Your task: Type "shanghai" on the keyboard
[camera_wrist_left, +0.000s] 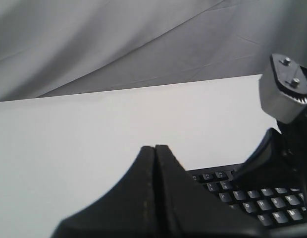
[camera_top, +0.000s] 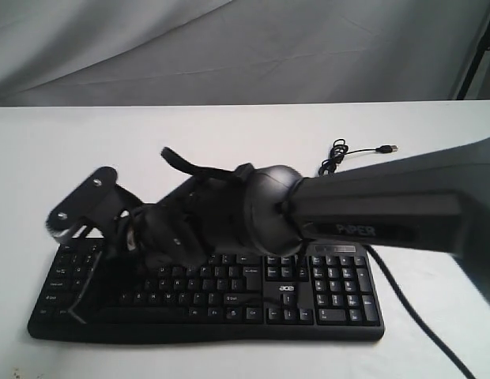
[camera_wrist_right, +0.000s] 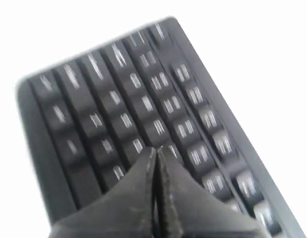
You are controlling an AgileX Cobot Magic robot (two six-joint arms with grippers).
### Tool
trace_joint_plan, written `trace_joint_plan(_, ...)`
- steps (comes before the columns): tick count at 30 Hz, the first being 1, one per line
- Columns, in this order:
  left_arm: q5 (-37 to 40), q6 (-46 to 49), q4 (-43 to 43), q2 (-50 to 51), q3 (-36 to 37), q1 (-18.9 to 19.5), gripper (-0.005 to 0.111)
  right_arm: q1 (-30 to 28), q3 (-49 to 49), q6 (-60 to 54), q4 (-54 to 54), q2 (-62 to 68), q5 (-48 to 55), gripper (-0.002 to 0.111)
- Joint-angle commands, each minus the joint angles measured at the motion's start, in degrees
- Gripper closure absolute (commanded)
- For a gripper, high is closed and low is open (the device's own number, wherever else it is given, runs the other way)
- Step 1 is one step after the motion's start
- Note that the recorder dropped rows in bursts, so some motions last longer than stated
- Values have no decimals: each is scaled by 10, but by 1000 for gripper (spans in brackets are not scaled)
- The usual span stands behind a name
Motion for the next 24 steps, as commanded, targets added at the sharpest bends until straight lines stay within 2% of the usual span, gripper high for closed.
trace_joint_plan(1,-3,-2,0,-2,2,-2,107,21,-76,-12,2,35,19,108)
trace_joint_plan(10,-3,-2,0,-2,2,-2,107,33,-173,-13,7,110,45,108)
trace_joint_plan(24,-3,-2,0,-2,2,-2,107,32,-178,-15,-3,125,50,108)
